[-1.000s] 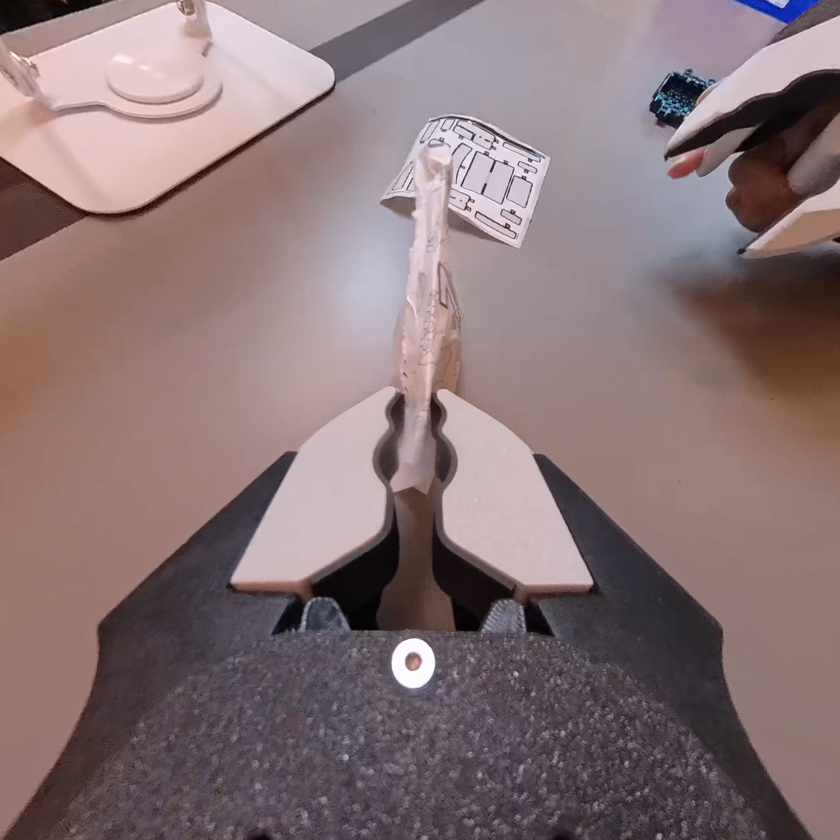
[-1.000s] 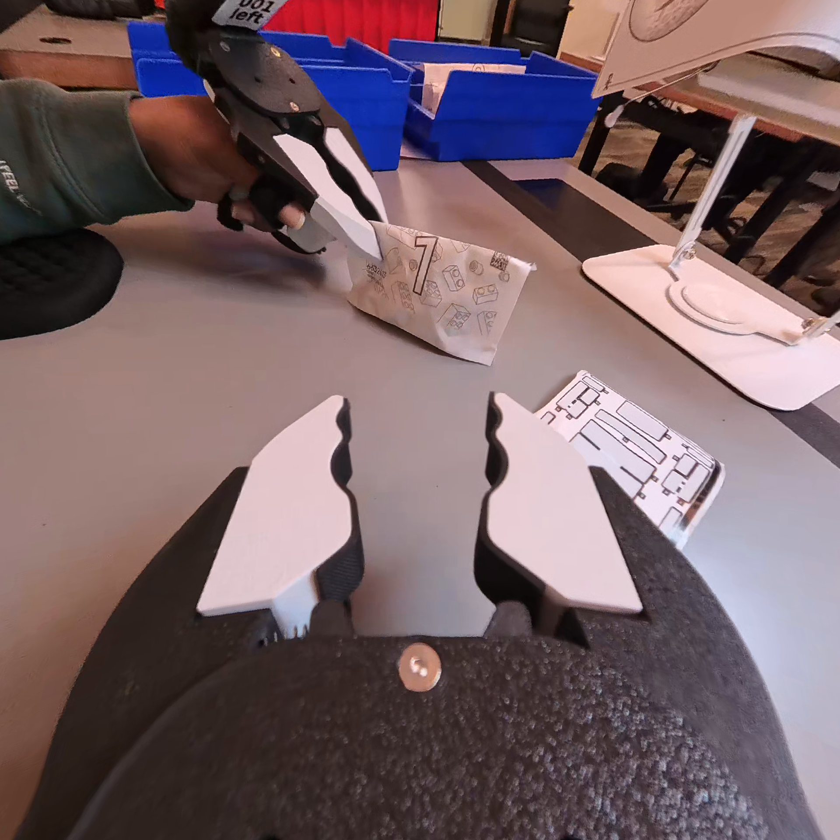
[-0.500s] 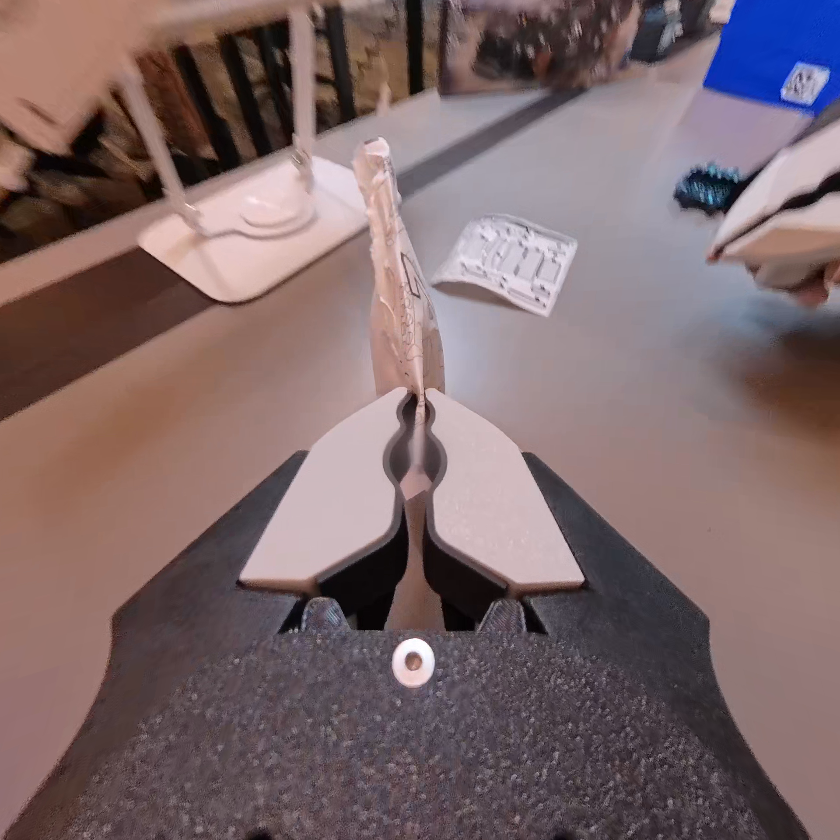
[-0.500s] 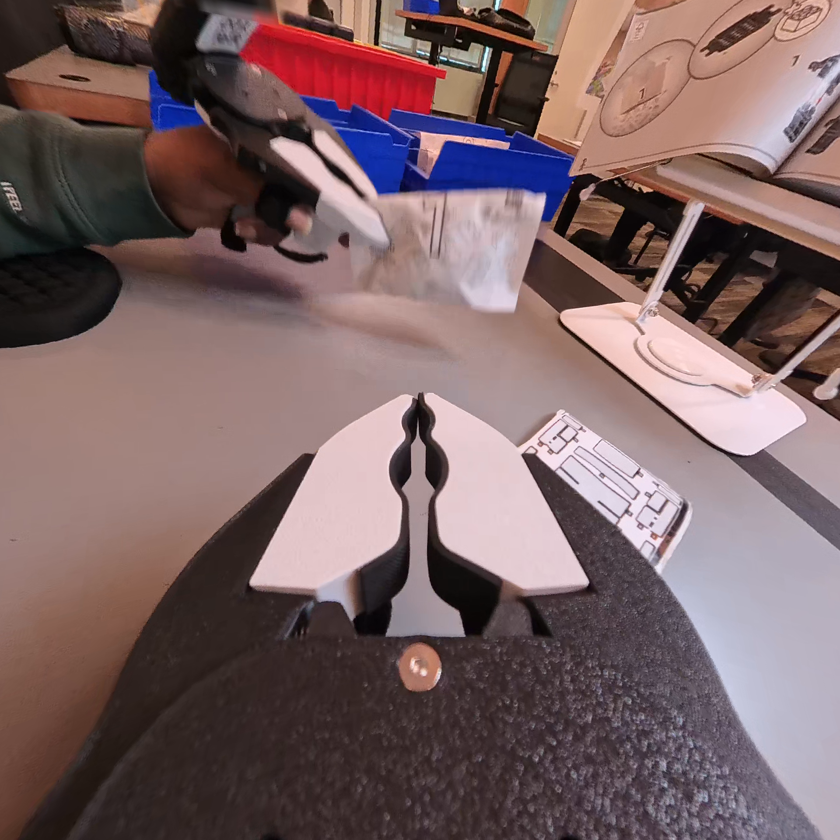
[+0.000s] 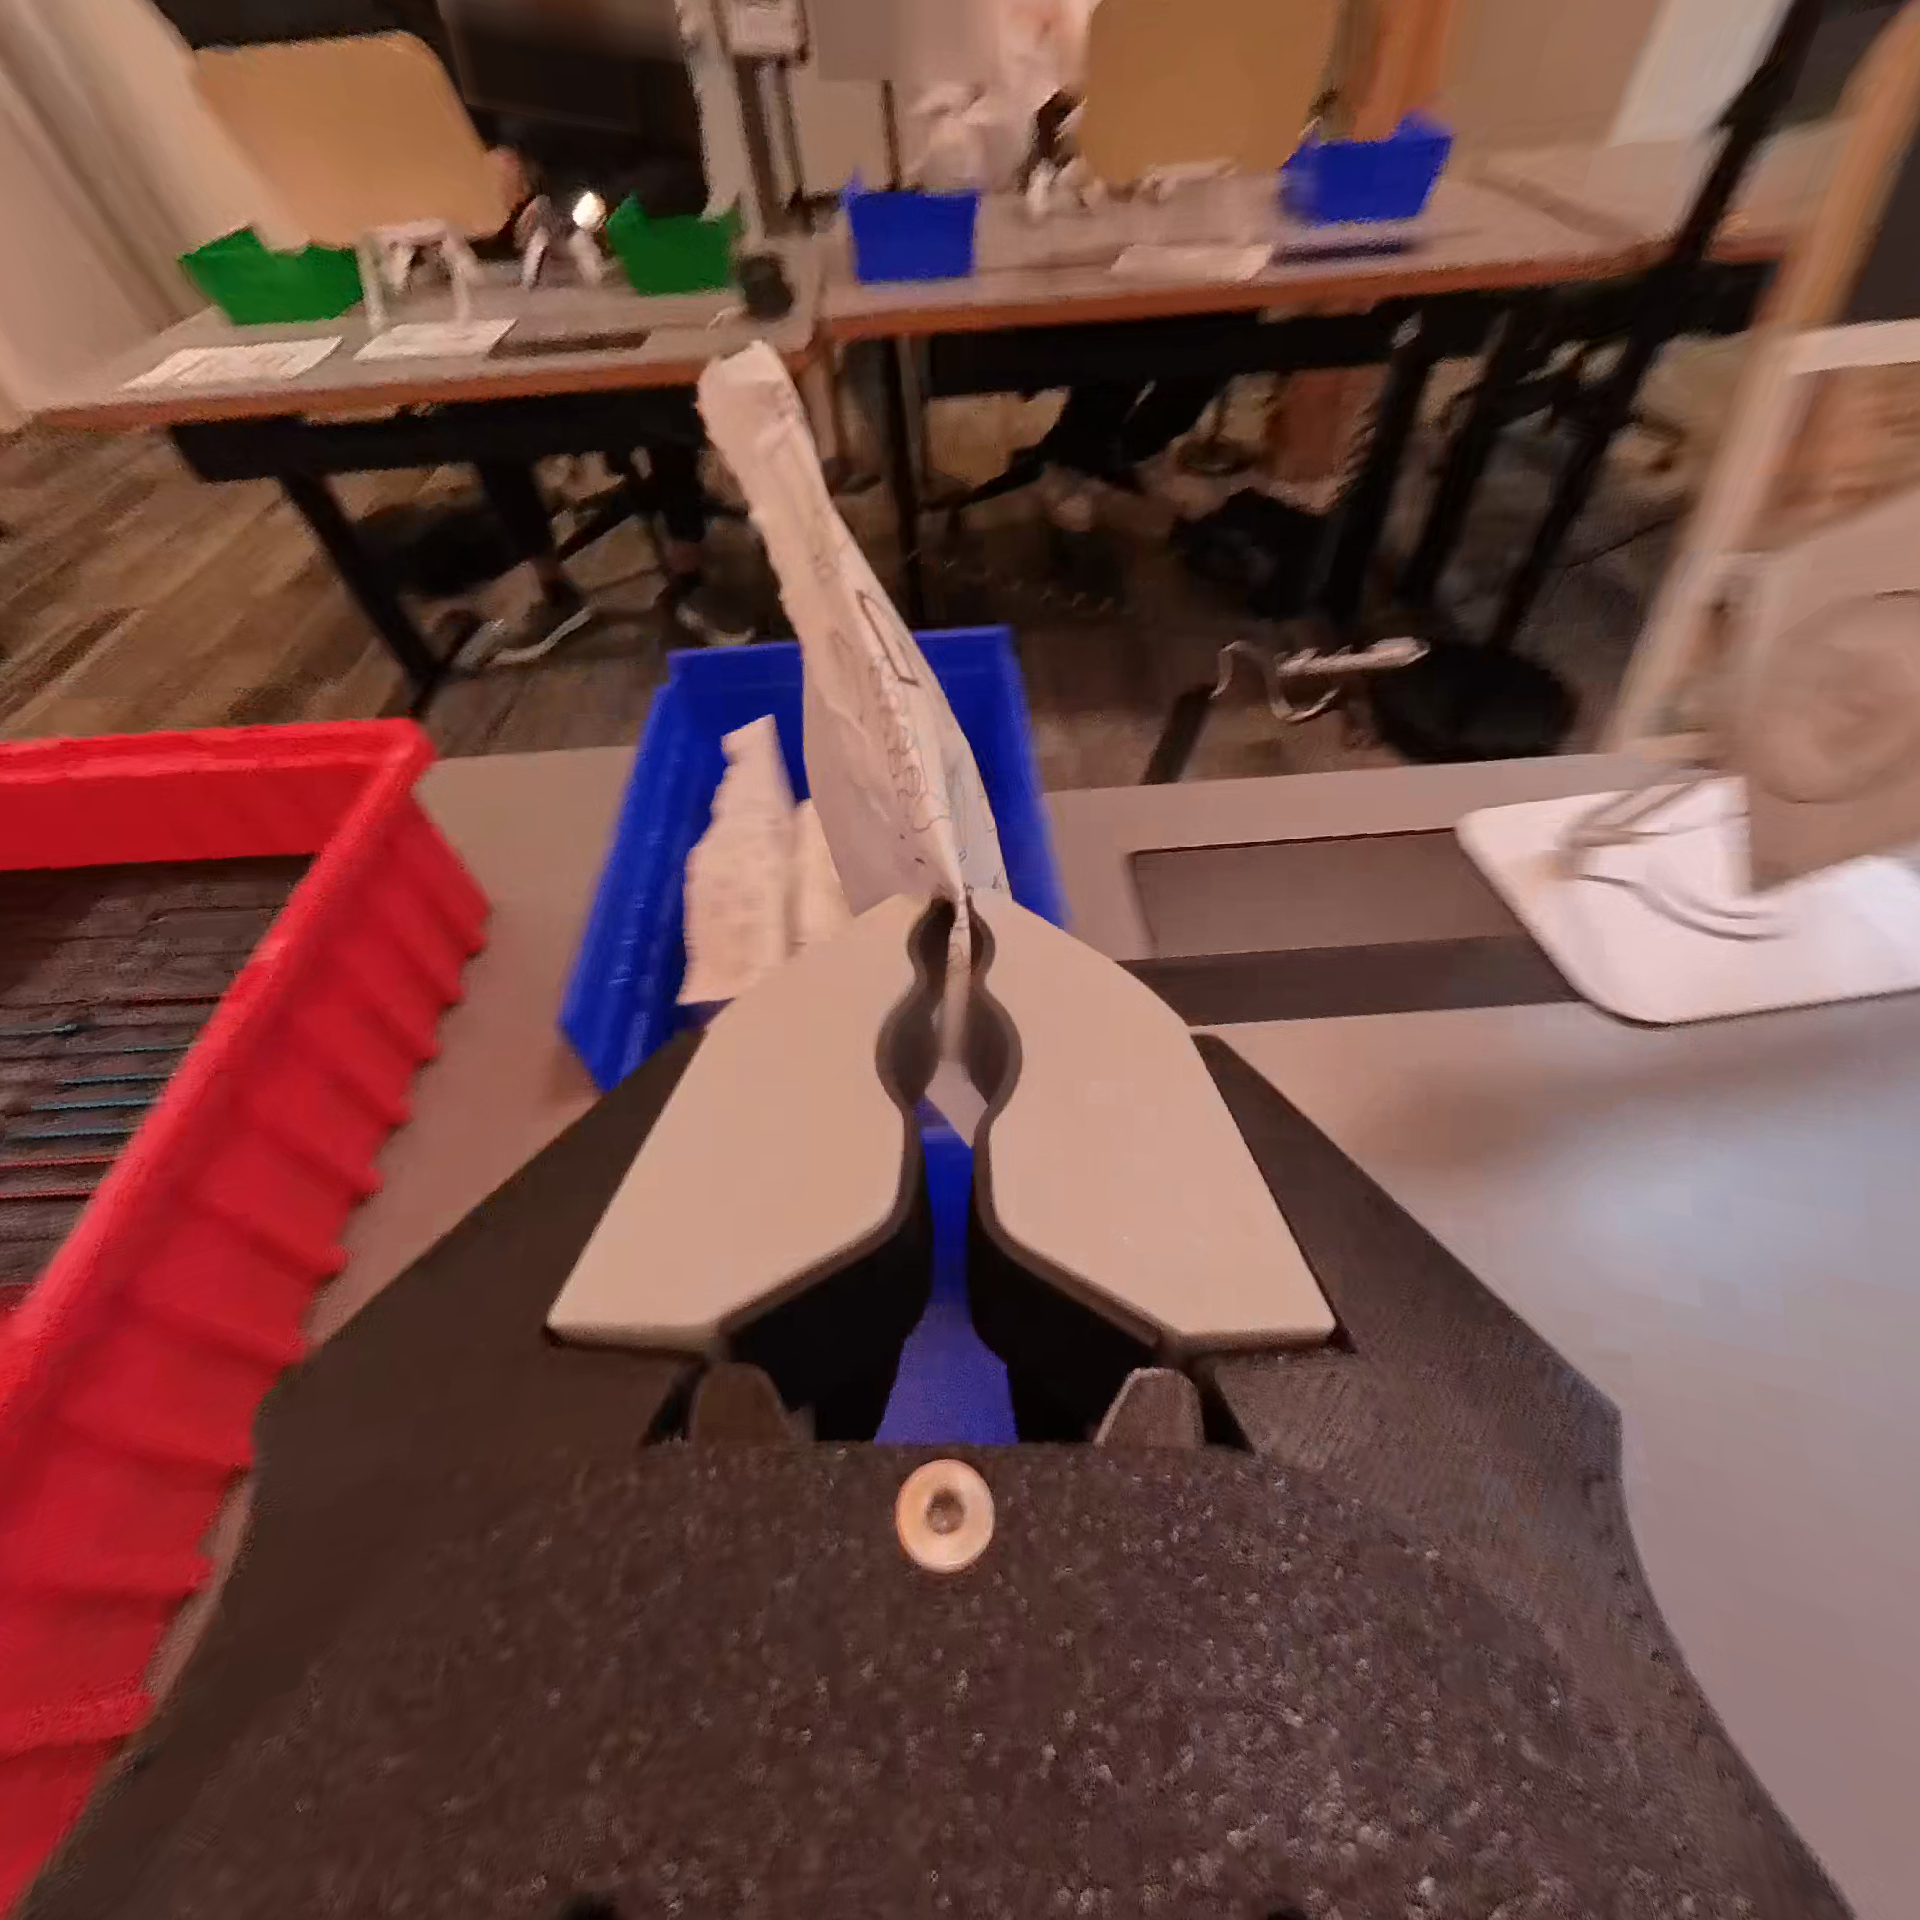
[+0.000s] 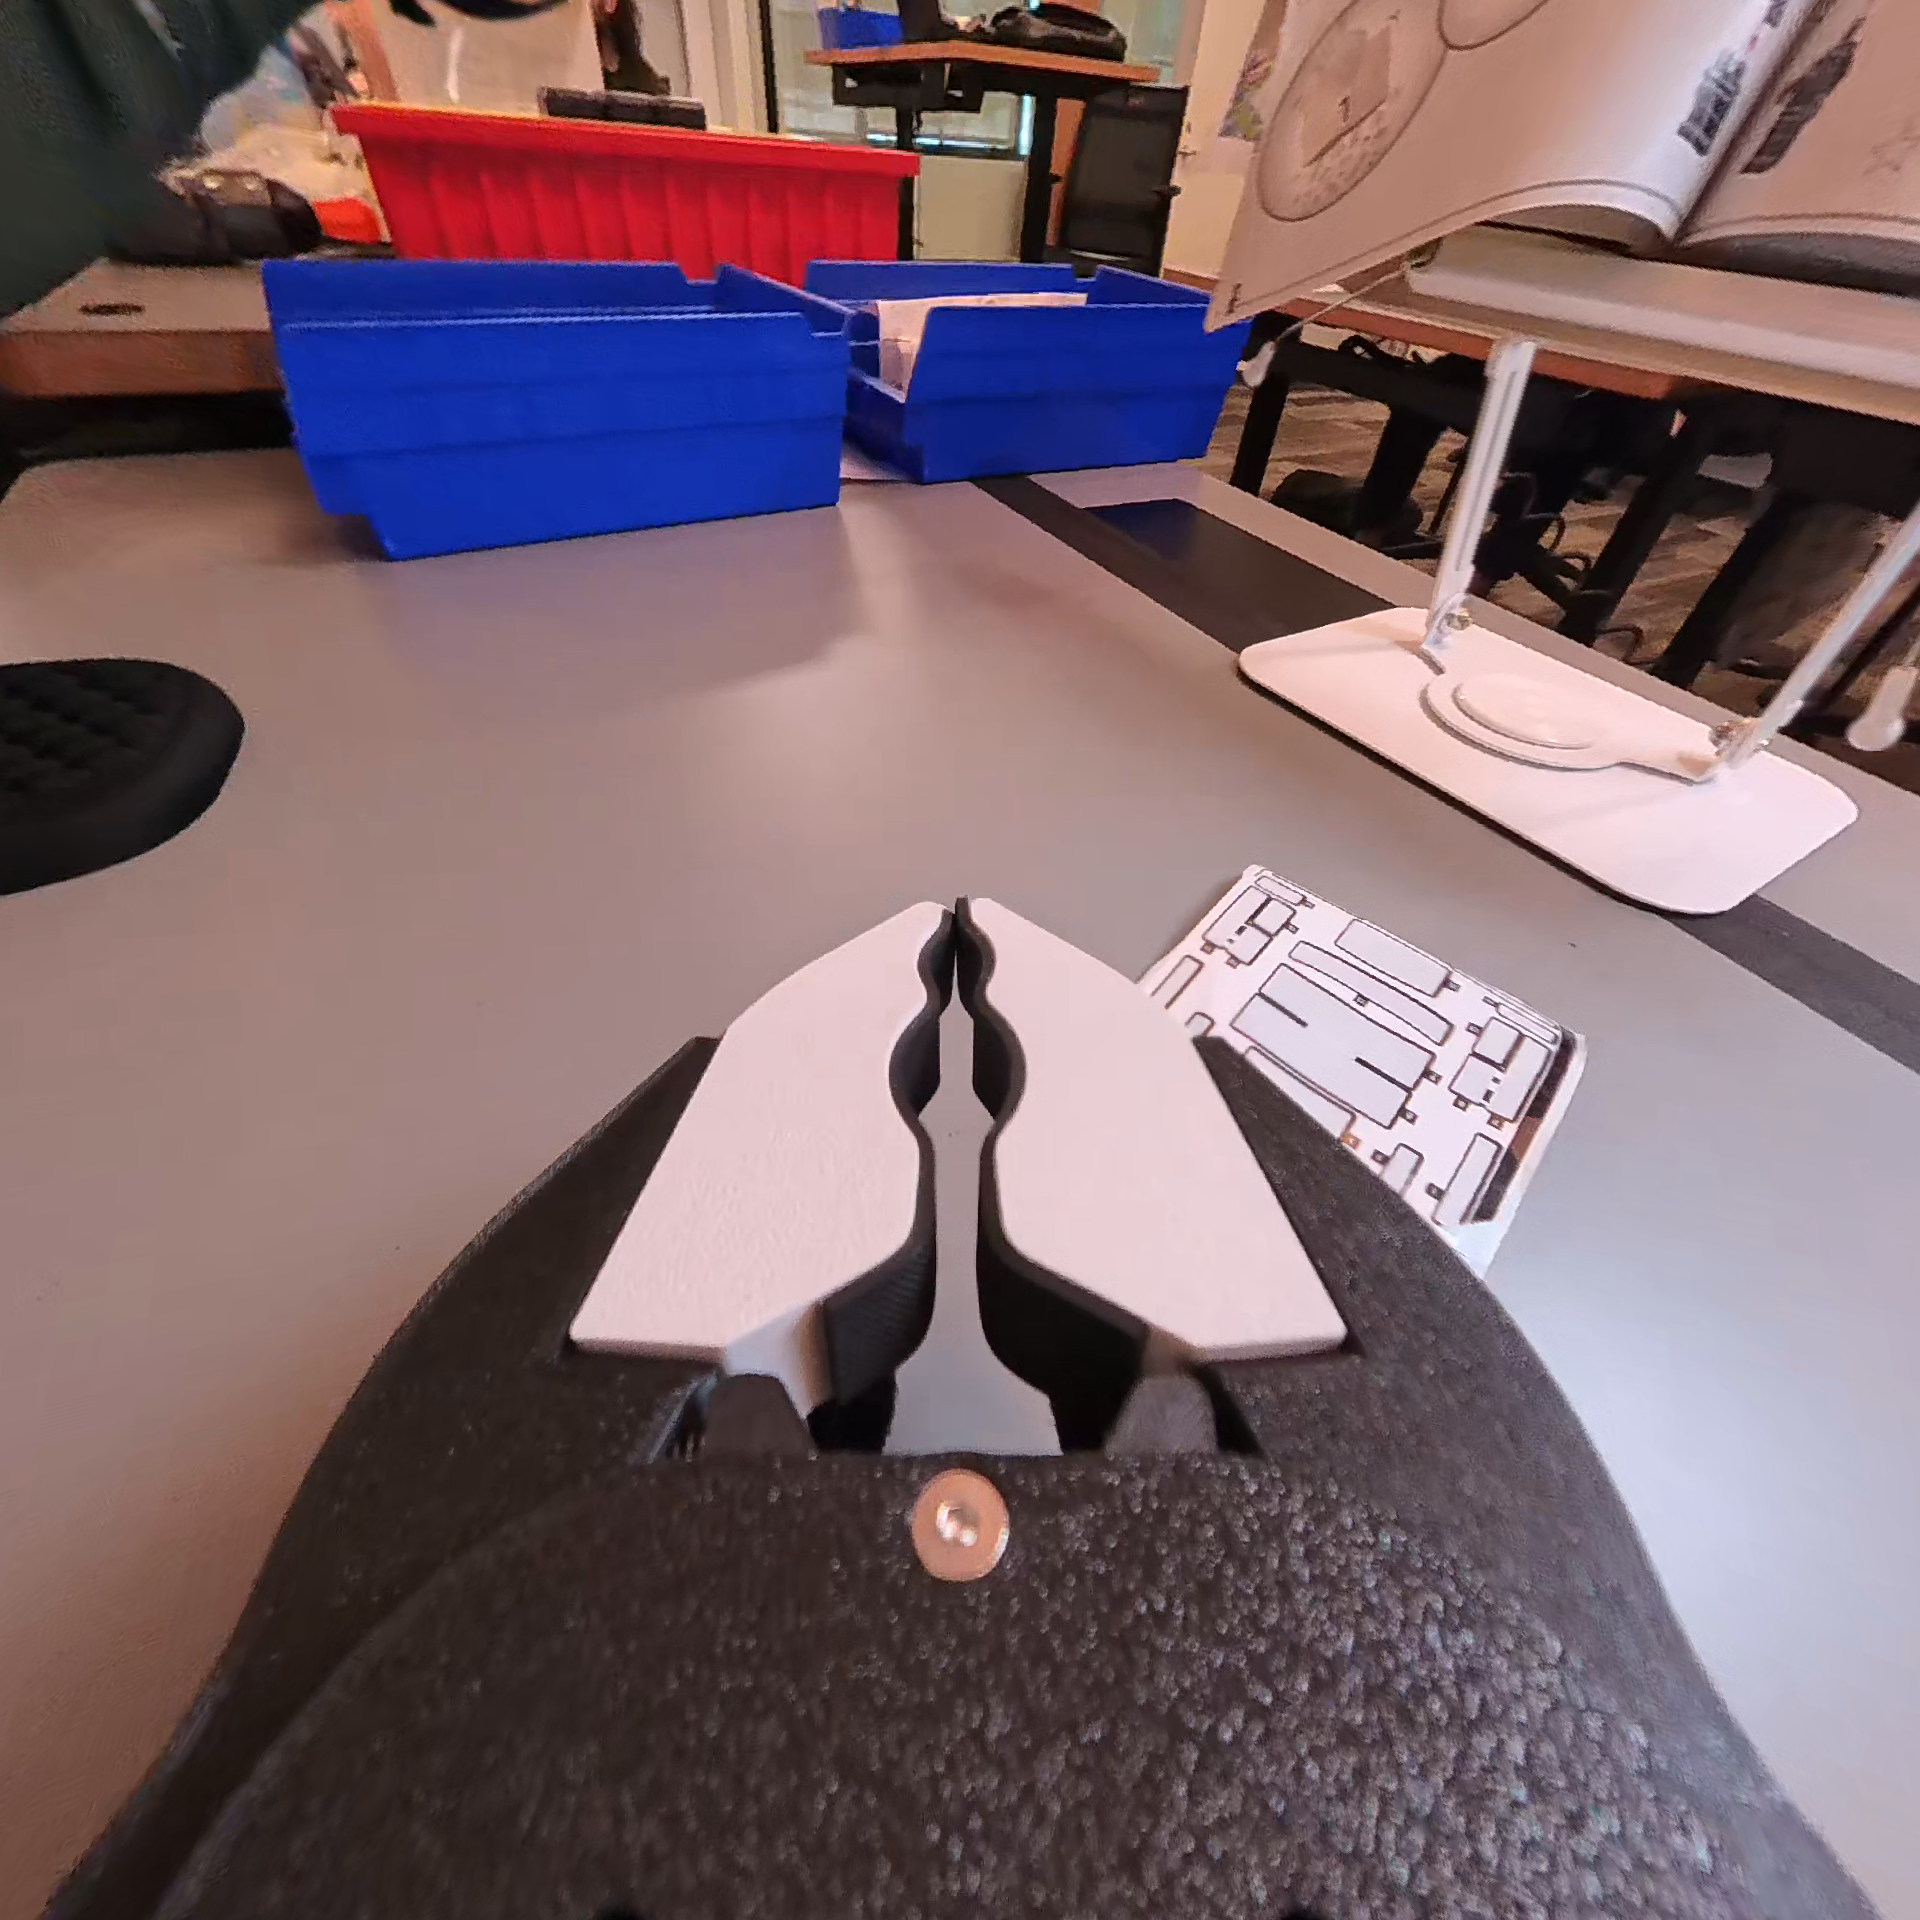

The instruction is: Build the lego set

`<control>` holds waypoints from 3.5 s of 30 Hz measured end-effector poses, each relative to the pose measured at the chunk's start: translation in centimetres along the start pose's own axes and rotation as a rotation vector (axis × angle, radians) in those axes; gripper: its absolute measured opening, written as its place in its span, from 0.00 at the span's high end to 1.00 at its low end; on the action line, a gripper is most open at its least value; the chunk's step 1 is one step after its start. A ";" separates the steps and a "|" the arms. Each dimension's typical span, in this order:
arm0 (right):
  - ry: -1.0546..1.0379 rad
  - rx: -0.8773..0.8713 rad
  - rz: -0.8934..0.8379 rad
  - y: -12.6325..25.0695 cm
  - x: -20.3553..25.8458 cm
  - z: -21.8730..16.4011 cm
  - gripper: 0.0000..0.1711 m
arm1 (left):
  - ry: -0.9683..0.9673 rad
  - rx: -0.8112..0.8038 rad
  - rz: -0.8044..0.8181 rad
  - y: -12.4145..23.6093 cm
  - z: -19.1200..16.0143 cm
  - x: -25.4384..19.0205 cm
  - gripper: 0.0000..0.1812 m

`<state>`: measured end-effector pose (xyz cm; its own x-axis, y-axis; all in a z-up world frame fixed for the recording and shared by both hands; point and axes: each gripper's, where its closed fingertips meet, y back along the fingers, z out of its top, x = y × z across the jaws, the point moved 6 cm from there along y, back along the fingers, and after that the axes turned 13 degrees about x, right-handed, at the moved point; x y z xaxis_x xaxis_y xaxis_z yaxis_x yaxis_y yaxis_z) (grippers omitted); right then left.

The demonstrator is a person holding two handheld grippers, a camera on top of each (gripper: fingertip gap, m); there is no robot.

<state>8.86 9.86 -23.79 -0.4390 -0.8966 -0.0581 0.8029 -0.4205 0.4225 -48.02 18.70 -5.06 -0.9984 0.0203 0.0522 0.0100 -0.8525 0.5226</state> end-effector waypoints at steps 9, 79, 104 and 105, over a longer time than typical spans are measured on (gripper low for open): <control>-0.060 0.038 -0.116 0.6 -1.6 -0.9 1.00 | 0.035 0.351 0.152 -17.1 -0.8 10.5 0.99; 0.036 0.000 -0.113 3.4 0.0 0.3 1.00 | -0.130 0.848 0.025 -23.8 -3.6 -4.0 0.96; -0.247 -0.078 -0.620 14.6 -3.7 0.0 1.00 | -0.269 0.306 0.286 7.5 2.0 -9.9 0.95; -0.218 -0.068 -0.633 14.6 -3.5 0.1 1.00 | -0.262 0.292 0.292 8.7 1.0 -10.6 0.95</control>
<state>22.08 6.82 -17.27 -0.8990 -0.4288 -0.0888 0.3844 -0.8700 0.3089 -37.28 11.59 -0.18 -0.9047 -0.0352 0.4246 0.3398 -0.6609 0.6692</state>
